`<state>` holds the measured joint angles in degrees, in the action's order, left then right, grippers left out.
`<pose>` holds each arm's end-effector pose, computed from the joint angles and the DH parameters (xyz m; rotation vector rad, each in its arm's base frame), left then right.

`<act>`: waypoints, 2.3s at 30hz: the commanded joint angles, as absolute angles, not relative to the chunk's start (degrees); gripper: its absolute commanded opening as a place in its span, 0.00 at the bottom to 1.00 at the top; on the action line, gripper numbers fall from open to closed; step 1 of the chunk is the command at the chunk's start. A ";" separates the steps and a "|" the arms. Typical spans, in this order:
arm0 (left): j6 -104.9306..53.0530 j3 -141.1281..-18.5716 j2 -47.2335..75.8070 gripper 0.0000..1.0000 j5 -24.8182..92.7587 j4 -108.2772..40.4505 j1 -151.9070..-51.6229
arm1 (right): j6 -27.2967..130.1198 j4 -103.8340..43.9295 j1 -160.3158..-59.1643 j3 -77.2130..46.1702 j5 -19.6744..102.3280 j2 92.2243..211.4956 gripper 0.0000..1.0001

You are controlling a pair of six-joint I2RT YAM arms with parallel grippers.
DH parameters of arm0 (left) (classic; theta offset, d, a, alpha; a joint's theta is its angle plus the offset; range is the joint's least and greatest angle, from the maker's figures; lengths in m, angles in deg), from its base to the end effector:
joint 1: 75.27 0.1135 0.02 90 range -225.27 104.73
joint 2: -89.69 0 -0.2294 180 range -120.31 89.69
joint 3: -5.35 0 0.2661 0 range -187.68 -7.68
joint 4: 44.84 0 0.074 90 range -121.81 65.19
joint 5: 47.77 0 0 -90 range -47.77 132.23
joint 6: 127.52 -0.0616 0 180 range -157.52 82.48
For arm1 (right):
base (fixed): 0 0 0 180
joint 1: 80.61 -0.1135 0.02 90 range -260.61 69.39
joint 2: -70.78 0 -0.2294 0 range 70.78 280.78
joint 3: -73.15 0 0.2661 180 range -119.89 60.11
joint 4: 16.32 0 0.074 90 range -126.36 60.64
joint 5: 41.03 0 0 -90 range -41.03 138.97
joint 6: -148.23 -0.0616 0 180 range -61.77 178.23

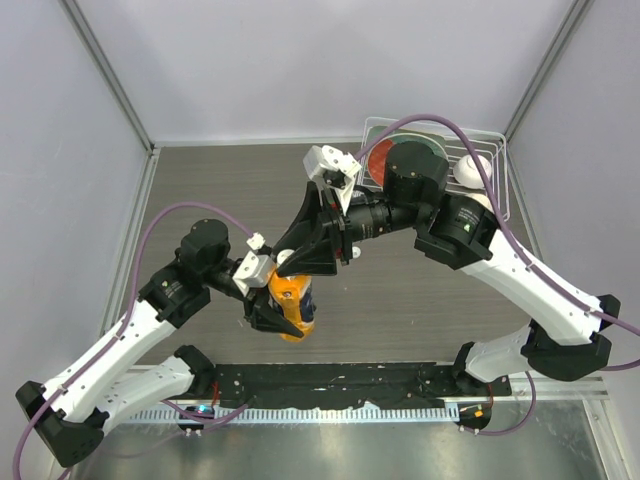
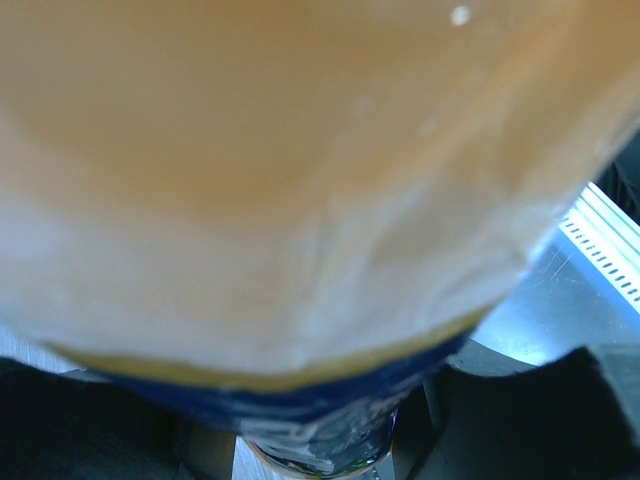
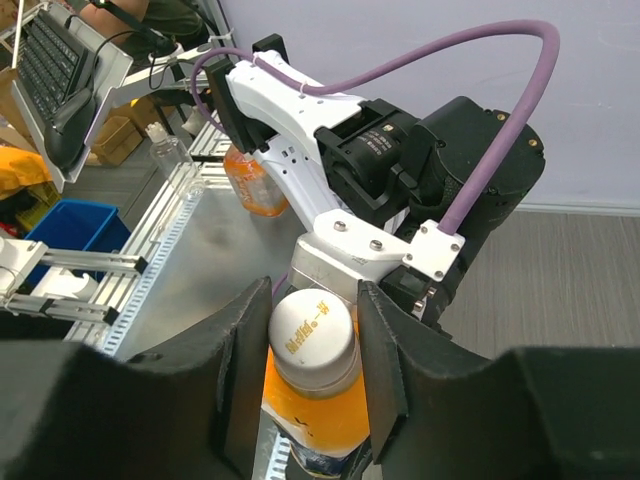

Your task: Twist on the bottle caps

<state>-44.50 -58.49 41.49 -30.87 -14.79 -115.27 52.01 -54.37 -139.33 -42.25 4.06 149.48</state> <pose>0.1248 -0.1817 0.3334 1.5311 1.1377 -1.5398 0.1217 0.2841 0.4947 -1.3465 1.2025 1.4615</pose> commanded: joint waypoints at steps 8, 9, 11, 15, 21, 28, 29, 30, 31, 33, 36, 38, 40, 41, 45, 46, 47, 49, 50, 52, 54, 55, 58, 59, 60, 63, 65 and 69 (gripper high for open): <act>-44.90 -60.24 42.85 0.00 -26.24 -18.80 -115.17 | 50.32 -49.66 -138.18 -38.24 3.70 147.24 0.08; -44.47 -60.24 42.93 0.00 -25.37 -19.85 -115.08 | 50.14 -49.66 -138.01 -37.45 5.18 146.98 0.05; -44.37 -60.24 43.11 0.00 -21.85 -20.82 -114.99 | 50.14 -50.10 -137.48 -36.57 7.91 146.80 0.02; -43.94 -60.33 43.37 0.00 -12.98 -24.15 -114.90 | 50.93 -53.96 -137.13 -36.13 17.92 147.07 0.01; -43.76 -59.36 43.55 0.00 3.27 -29.16 -114.90 | 50.32 -59.68 -137.13 -37.35 37.17 149.35 0.01; -44.55 -57.96 43.81 0.00 18.04 -34.44 -114.90 | 48.65 -61.61 -139.49 -41.22 55.19 153.74 0.01; -44.81 -57.78 43.81 0.00 19.54 -35.23 -114.90 | 48.56 -61.79 -140.11 -41.75 59.56 154.44 0.01; -45.16 -57.43 43.81 0.00 22.25 -35.50 -114.90 | 48.65 -62.40 -141.77 -42.97 61.86 156.19 0.01; -45.25 -57.25 43.81 0.00 23.50 -35.76 -114.90 | 48.73 -62.84 -142.65 -43.85 64.67 157.08 0.01; -45.78 -56.47 44.07 0.00 27.70 -36.73 -114.90 | 48.47 -63.98 -144.50 -46.93 72.76 160.32 0.01; -47.01 -55.67 44.16 0.00 32.46 -37.08 -115.08 | 48.12 -65.04 -147.93 -51.23 81.73 165.24 0.01; -47.19 -54.53 44.34 0.00 37.38 -37.17 -115.26 | 47.77 -66.18 -149.60 -54.83 84.81 167.45 0.01; -47.01 -53.48 44.60 0.00 38.97 -36.91 -115.26 | 47.33 -66.53 -150.31 -57.03 85.53 170.18 0.01; -46.84 -53.30 44.78 0.00 38.98 -36.56 -115.26 | 47.33 -66.71 -150.31 -59.13 85.53 170.88 0.02; -45.26 -52.07 45.57 0.00 36.79 -36.03 -115.26 | 48.03 -65.84 -150.40 -62.67 80.80 170.89 0.39; -44.99 -52.07 45.66 0.00 36.00 -35.51 -115.26 | 48.38 -65.14 -150.40 -62.84 77.74 168.71 0.47; -44.82 -51.89 46.01 0.00 33.90 -35.41 -115.26 | 48.47 -63.56 -150.49 -62.41 75.71 167.47 0.50; -44.20 -51.80 46.27 0.00 31.43 -35.15 -115.26 | 48.65 -62.15 -150.14 -61.53 70.27 164.40 0.60; -44.02 -51.63 46.36 0.00 29.59 -35.06 -115.26 | 48.65 -61.53 -149.70 -60.83 68.76 161.51 0.62; -43.06 -51.54 46.36 0.00 27.48 -34.97 -115.26 | 48.56 -61.09 -148.65 -59.78 64.46 158.95 0.66; -42.18 -51.71 46.27 0.00 22.75 -34.71 -115.26 | 48.38 -60.91 -146.72 -57.41 57.52 154.90 0.68; -41.74 -51.97 46.19 0.00 20.81 -33.84 -115.26 | 48.38 -61.00 -146.10 -56.44 55.32 153.59 0.69; -40.42 -52.77 46.10 0.00 10.53 -31.99 -115.26 | 49.08 -61.00 -143.20 -52.31 45.74 149.19 0.70; -39.46 -53.03 46.10 0.00 8.15 -31.99 -115.17 | 49.52 -60.82 -142.76 -50.39 43.54 148.39 0.70; -39.45 -53.38 45.75 0.00 5.52 -30.16 -115.17 | 50.57 -60.56 -142.40 -49.41 39.60 146.73 0.70; -39.54 -55.23 45.13 0.00 -7.83 -25.84 -115.17 | 52.85 -59.51 -142.14 -46.07 31.34 145.14 0.66; -39.80 -56.11 44.61 0.00 -15.75 -23.55 -115.17 | 53.56 -58.37 -142.22 -43.79 27.89 144.08 0.66; -40.86 -57.42 43.90 0.00 -22.89 -20.48 -115.17 | 54.09 -56.43 -142.14 -41.23 20.59 143.29 0.65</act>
